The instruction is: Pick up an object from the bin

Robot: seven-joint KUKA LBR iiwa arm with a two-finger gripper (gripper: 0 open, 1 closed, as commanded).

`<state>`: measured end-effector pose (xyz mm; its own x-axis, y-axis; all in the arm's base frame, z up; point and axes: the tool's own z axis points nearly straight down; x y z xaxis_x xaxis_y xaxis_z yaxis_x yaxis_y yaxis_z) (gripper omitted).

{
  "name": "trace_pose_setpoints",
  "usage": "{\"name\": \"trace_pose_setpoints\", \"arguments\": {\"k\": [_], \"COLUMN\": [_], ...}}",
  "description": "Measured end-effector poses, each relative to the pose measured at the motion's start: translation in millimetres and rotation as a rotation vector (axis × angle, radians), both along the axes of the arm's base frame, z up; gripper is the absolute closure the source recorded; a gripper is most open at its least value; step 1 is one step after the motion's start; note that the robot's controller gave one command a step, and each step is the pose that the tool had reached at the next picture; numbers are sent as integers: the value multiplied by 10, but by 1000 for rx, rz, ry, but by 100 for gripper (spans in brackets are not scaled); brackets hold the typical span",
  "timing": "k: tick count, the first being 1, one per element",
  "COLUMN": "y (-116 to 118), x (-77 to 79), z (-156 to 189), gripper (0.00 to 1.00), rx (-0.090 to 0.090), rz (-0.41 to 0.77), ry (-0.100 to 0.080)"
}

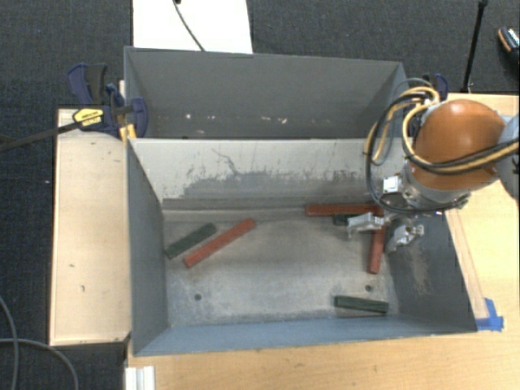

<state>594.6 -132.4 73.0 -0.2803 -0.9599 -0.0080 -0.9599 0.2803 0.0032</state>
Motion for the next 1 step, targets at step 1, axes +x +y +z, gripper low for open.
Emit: {"name": "trace_pose_setpoints", "arguments": {"k": [1], "y": [-21], "x": [2], "z": [3], "gripper": [100], "rx": [-3], "rz": [-9], "ry": [-1]}}
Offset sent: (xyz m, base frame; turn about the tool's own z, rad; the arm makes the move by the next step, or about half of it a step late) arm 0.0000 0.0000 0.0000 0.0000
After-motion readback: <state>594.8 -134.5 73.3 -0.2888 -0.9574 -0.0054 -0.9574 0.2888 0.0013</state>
